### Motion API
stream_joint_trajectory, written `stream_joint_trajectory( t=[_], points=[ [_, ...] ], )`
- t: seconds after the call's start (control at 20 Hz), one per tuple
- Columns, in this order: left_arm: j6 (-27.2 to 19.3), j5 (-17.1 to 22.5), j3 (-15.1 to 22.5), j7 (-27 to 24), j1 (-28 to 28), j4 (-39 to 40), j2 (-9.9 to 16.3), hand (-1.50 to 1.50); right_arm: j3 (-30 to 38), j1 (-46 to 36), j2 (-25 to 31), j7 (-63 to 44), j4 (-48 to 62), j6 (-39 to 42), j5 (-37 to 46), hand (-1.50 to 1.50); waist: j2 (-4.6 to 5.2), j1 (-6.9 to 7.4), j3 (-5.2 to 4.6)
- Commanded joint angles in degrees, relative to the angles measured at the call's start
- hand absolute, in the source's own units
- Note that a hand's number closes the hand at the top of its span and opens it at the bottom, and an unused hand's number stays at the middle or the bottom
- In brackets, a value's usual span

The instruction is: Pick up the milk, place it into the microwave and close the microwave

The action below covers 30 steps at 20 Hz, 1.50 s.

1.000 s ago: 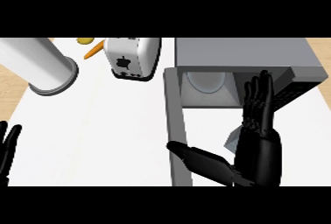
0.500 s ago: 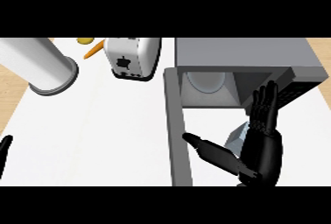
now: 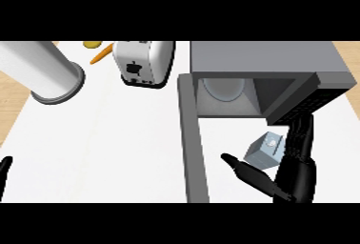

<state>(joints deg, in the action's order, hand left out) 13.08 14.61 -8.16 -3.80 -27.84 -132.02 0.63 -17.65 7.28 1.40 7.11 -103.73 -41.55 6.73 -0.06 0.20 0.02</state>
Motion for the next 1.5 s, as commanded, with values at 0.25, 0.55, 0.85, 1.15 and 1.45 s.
stream_joint_trajectory(
  t=[0.25, 0.55, 0.85, 1.15, 1.45],
  points=[
    [0.98, 3.64, -2.33, 2.65, -1.69, -4.1, 1.01, -1.5, 6.53, 2.26, -1.3, 13.29, 10.83, 4.83, -8.51, -1.5, 0.02, 0.16, 0.0],
    [4.4, 2.82, -2.17, -0.62, -3.25, -0.74, -0.11, -1.5, 7.38, 6.56, -0.67, 19.37, 12.04, 9.87, -10.98, -1.5, -0.01, 0.03, -0.02],
    [1.6, 1.05, 0.59, -0.12, -3.42, -2.71, -0.6, -1.5, 11.87, 0.59, 1.08, 22.61, 20.62, 13.2, -11.89, -1.5, 0.03, 0.13, -0.01],
    [3.13, 2.11, -1.04, 0.47, -2.71, -1.06, -0.62, -1.5, 15.03, -3.98, 0.1, 25.26, 28.11, 13.71, -12.59, -1.5, 0.05, 0.16, -0.01],
    [2.32, 3.42, -1.15, 1.03, -4.8, -4.32, -0.62, -1.5, 20.51, -1.42, -0.42, 32.34, 35.3, 11.34, -14.37, -1.5, 0.02, 0.1, 0.0]
  ],
)
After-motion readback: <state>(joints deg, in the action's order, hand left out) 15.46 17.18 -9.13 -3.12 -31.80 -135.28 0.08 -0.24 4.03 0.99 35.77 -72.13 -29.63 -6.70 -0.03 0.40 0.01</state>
